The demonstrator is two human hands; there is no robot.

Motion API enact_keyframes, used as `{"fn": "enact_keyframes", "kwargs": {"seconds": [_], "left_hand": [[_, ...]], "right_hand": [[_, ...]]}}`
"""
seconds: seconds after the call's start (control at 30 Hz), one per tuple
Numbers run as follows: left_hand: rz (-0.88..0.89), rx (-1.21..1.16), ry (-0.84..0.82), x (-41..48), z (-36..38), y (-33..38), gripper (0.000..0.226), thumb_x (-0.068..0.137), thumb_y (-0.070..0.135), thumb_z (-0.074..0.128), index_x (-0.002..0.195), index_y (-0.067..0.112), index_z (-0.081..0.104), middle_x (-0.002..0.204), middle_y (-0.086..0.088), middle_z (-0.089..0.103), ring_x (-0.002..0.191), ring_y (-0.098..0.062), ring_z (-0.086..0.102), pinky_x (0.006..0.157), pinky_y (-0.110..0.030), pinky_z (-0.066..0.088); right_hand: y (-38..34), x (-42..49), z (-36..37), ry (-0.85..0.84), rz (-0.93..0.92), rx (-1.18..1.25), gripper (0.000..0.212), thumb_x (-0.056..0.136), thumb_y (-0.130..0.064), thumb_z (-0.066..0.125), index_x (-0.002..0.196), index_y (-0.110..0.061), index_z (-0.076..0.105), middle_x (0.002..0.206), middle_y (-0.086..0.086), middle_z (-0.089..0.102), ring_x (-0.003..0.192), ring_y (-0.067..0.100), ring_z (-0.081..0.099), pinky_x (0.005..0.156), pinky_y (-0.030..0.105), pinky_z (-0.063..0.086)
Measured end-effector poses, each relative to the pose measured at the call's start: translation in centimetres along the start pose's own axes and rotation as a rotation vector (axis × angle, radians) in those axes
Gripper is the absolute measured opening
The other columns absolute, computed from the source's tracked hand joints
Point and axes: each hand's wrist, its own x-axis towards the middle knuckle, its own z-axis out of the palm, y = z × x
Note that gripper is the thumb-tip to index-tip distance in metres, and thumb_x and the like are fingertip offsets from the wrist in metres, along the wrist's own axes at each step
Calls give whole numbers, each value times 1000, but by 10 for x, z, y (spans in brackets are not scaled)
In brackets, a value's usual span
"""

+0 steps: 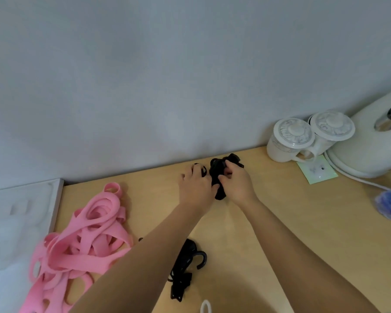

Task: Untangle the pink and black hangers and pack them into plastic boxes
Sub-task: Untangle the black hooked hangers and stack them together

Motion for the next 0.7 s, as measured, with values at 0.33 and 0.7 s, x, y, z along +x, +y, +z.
{"fn": "enact_keyframes", "kwargs": {"seconds": [0.33,0.7], "left_hand": [[189,-332,96,-4,5,-22,27,84,8,61,108,-4,65,131,-20,51,137,-36,33,111,-35,27],[101,-315,38,-68,15,-73,52,87,22,58,136,8,47,139,-9,43,132,-24,36,108,-26,25]], "right_hand": [[4,6,17,46,-208,-444,37,93,-15,49,129,-10,49,114,13,53,107,28,48,84,37,44],[-19,-46,38,-54,-470,-410,27,92,-11,46,110,-4,65,106,9,61,102,25,53,81,36,47]]}}
